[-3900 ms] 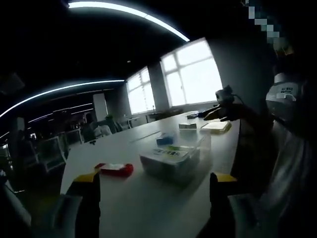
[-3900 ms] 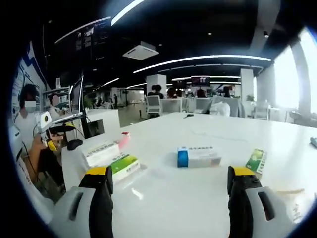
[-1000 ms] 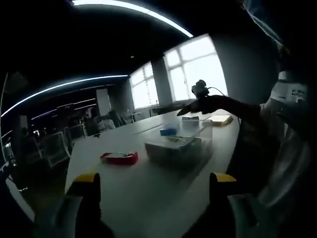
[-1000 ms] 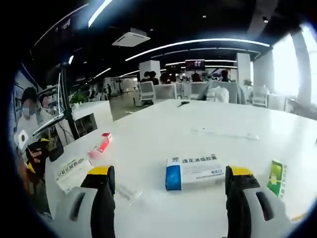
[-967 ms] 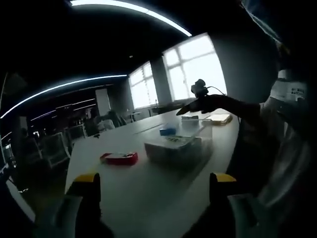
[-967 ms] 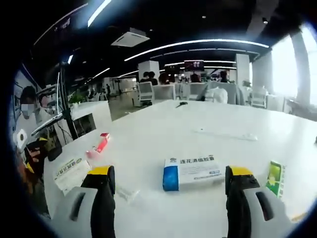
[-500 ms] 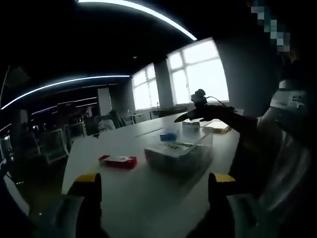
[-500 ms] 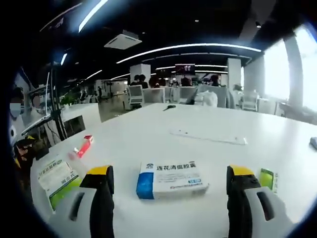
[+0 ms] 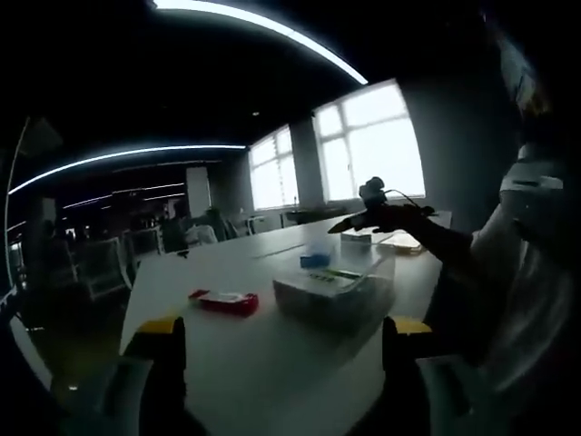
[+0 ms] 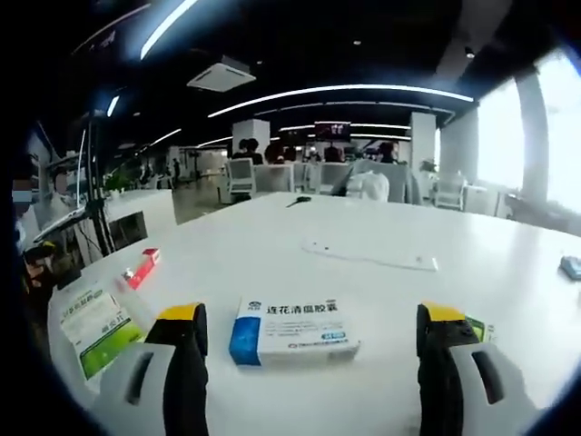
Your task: Arrange the small medicine boxes into an aligned row inside the storage area until every box is upright, visible, and separated from the surrounding clutter.
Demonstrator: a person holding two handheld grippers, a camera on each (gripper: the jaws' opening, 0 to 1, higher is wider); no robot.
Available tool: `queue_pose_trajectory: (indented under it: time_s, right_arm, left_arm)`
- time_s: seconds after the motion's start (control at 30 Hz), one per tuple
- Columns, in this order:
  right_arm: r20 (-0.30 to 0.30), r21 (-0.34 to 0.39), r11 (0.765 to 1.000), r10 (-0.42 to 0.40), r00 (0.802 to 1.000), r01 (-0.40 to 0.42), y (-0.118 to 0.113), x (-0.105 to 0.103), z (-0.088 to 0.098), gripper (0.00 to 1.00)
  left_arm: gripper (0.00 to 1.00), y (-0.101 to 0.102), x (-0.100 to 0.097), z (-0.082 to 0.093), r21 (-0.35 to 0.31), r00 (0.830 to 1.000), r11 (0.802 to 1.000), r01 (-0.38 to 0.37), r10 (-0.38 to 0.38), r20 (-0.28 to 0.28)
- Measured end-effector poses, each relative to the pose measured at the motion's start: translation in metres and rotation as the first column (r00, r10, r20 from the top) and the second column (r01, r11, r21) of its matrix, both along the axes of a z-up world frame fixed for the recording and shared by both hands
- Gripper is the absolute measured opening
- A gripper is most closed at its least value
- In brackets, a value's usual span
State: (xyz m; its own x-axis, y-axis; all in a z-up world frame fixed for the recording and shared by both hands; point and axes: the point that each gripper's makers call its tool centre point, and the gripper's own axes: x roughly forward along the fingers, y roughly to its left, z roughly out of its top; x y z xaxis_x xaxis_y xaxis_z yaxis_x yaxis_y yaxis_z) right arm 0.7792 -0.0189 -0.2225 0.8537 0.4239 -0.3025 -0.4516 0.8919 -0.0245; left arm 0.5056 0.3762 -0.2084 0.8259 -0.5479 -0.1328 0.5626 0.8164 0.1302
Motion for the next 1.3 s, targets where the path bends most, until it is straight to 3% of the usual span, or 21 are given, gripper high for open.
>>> queue_pose_trajectory:
  time_s: [0.17, 0.53, 0.77, 0.9, 1.0, 1.2, 1.3]
  right_arm:
    - [-0.037, -0.058, 0.998, 0.03, 0.999, -0.032, 0.004, -0.001, -0.018, 0.96]
    - [-0.076, -0.12, 0.993, 0.008, 0.997, -0.018, -0.003, 0.005, -0.035, 0.97]
    - [-0.057, -0.067, 0.998, -0.011, 0.998, 0.007, -0.002, 0.012, -0.026, 0.97]
    - [-0.052, -0.1, 0.995, -0.005, 0.999, -0.001, -0.002, 0.012, -0.03, 0.97]
    - [-0.064, -0.079, 0.997, -0.005, 0.998, 0.0, 0.003, 0.014, -0.034, 0.96]
    - [-0.062, -0.191, 0.98, 0.04, 0.997, -0.052, 0.017, 0.02, -0.045, 0.98]
    - [-0.066, -0.208, 0.976, 0.048, 0.997, -0.061, 0.02, 0.022, -0.051, 0.98]
  left_arm:
    - [0.89, 0.0, -0.004, -0.004, 0.04, 1.0, 0.999, -0.002, 0.002, -0.007]
    - [0.87, -0.003, -0.003, -0.01, 0.028, 0.999, 0.999, 0.037, -0.036, -0.02]
    - [0.87, -0.007, -0.002, -0.007, 0.028, 0.998, 0.997, 0.07, -0.069, -0.011]
    - [0.87, -0.007, 0.0, -0.011, 0.035, 0.998, 0.997, 0.065, -0.064, -0.027]
    - [0.87, -0.007, 0.001, -0.009, 0.021, 0.998, 0.998, 0.06, -0.059, -0.017]
    - [0.86, -0.007, -0.002, -0.014, 0.05, 0.998, 0.997, 0.061, -0.059, -0.037]
    - [0.86, -0.001, -0.004, -0.012, 0.059, 0.999, 0.997, 0.041, -0.039, -0.036]
